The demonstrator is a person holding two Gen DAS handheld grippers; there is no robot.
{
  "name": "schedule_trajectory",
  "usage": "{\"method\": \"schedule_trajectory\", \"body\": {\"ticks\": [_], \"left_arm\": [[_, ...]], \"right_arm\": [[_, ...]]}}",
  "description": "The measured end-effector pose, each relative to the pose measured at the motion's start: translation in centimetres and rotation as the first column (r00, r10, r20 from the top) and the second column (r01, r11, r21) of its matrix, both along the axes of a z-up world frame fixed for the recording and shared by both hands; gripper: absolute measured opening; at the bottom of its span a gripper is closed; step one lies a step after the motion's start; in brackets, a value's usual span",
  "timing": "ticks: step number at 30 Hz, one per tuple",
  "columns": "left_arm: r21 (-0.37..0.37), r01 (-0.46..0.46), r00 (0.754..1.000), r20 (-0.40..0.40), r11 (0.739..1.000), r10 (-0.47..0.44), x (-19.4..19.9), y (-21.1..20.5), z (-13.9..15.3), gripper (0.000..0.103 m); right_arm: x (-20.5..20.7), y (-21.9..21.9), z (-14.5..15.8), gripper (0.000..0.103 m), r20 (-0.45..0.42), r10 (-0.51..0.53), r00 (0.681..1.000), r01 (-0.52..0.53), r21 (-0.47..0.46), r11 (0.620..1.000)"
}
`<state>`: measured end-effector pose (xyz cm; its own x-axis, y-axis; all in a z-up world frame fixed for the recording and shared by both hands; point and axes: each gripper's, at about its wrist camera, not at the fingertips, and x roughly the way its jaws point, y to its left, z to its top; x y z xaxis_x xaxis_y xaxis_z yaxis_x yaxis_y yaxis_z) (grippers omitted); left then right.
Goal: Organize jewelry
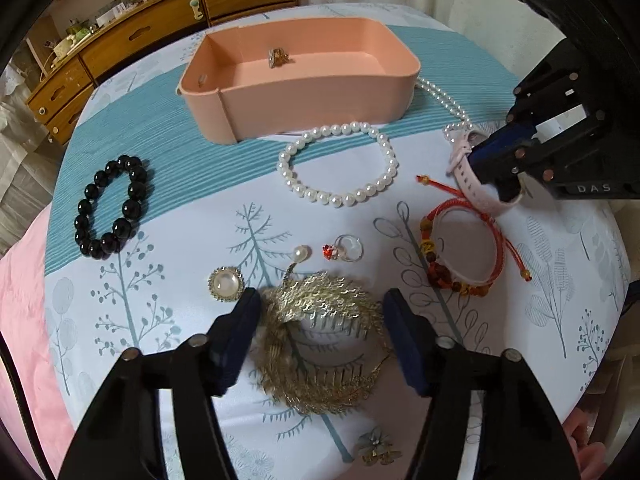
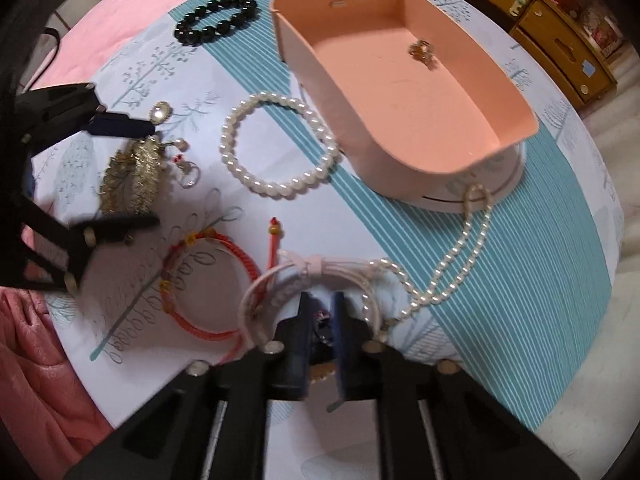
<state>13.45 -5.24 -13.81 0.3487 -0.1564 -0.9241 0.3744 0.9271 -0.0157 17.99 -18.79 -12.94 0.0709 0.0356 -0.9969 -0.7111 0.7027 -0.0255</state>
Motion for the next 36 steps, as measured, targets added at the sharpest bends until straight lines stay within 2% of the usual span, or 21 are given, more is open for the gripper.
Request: {"method": "schedule_trajectory", "body": {"ticks": [3,7,15,23,27,33,36], "left_arm": [[0.001,-0.003,1.000,0.006,1.000,0.003,-0.2,0.1,0.0,0.059],[-0.001,-0.010,1.000,-0.009,1.000,0.010,-0.3,0.2,0.1,0.059],[-0.025,-0.032,0.999,0.017,0.999,0.033,0.1,1.3,1.9,0.059],[-0.051,-0.052,0.995,0.082,0.997,0.056,1.0,2.0,4.7,0.059],[-0.060,-0.070,0.990,0.119,0.996,0.077,1.8,2.5,6.3,0.059],[-0.089,-0.085,0.976,0.192,0.992,0.101,3.9,2.9,9.3,0.059],[-0.121,-0.100,0.966,0.227,0.988,0.125,5.8,3.0,10.7,0.059]], "right_arm": [[-1.1,-0.3,0.0,0.007,0.018,0.020,1.000,-0.020,-0.007,1.000],[-1.5,-1.1,0.0,0.007,0.009,-0.004,1.000,0.004,0.020,1.000],[-1.9,-3.6,2.8,0.007,0.012,-0.073,0.997,0.070,0.182,0.981],[-2.2,-5.4,7.7,0.008,0.097,-0.130,0.987,0.086,0.364,0.927],[-1.6,-4.2,9.3,0.008,0.143,-0.161,0.977,0.087,0.421,0.903],[0.3,-3.6,11.2,0.008,0.174,-0.223,0.959,0.102,0.521,0.848],[1.7,-3.8,12.1,0.008,0.178,-0.269,0.947,0.121,0.577,0.808]]}}
